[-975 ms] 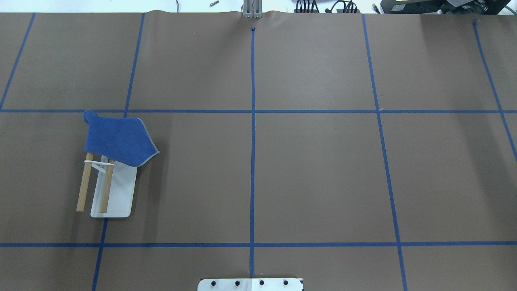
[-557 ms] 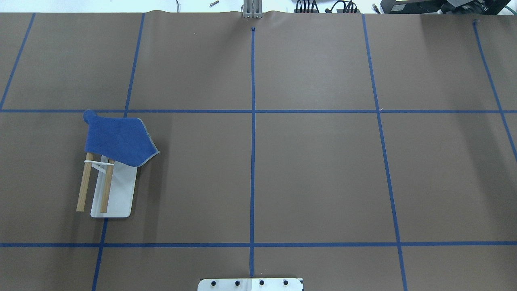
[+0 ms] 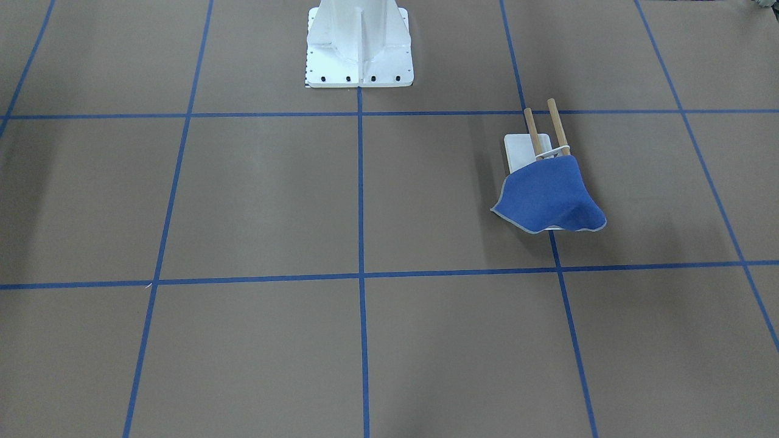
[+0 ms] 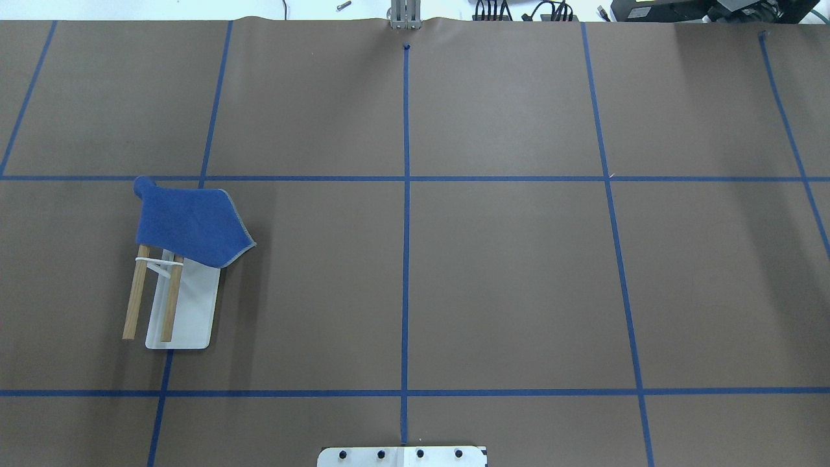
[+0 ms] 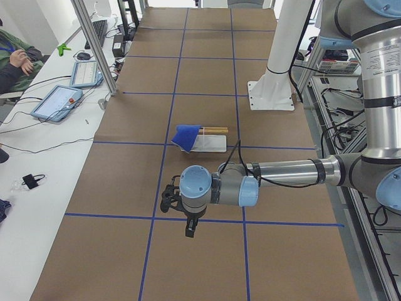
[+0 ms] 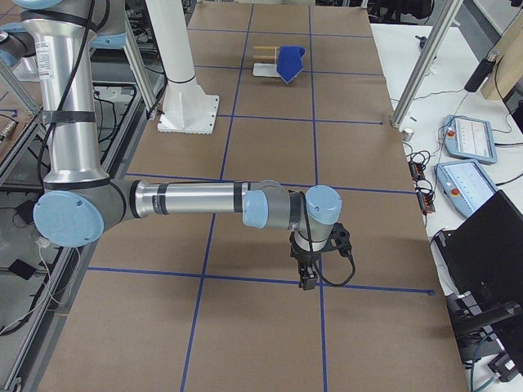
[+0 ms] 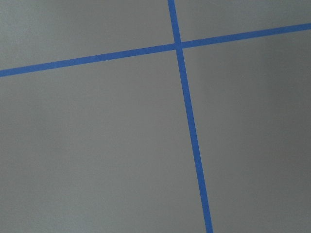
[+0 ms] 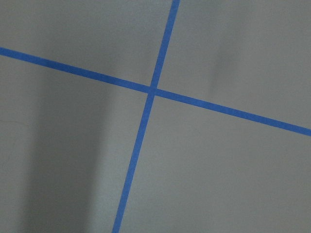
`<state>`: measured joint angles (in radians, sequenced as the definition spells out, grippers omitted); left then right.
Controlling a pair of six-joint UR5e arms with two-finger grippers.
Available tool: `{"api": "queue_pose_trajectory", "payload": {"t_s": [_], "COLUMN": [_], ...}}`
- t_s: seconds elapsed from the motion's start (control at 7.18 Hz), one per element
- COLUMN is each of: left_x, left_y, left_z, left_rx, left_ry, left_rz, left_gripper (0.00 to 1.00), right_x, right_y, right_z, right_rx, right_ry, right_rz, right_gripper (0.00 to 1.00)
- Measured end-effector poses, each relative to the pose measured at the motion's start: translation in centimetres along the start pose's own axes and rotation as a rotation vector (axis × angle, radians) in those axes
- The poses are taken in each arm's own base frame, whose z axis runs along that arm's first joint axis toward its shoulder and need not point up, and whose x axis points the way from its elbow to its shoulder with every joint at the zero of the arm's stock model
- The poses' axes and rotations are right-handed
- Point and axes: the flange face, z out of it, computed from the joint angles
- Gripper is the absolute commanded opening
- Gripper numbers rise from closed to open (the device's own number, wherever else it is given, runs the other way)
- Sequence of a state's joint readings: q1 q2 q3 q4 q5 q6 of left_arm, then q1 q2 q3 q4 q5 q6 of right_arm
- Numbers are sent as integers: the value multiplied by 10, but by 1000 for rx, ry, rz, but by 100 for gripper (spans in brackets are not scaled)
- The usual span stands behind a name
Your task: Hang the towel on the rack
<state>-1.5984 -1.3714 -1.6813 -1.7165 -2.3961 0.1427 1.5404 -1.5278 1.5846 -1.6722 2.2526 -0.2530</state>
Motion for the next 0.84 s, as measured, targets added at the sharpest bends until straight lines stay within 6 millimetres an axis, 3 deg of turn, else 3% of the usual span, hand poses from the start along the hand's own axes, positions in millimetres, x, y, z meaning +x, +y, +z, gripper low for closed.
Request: {"api": "queue_pose_trajectory", "payload": {"t_s": [0.84], "left_x": [0], "left_y": [-1], "left_z": [0], "left_rx": [-1], "left_ry": [-4], "left_rz": [2], "left_gripper": [99], "right_x": [-2], "right_y": [0], "right_z": [5], "right_rx": [10], "right_ry": [2], "right_rz": [-19], "right_gripper": [100]}}
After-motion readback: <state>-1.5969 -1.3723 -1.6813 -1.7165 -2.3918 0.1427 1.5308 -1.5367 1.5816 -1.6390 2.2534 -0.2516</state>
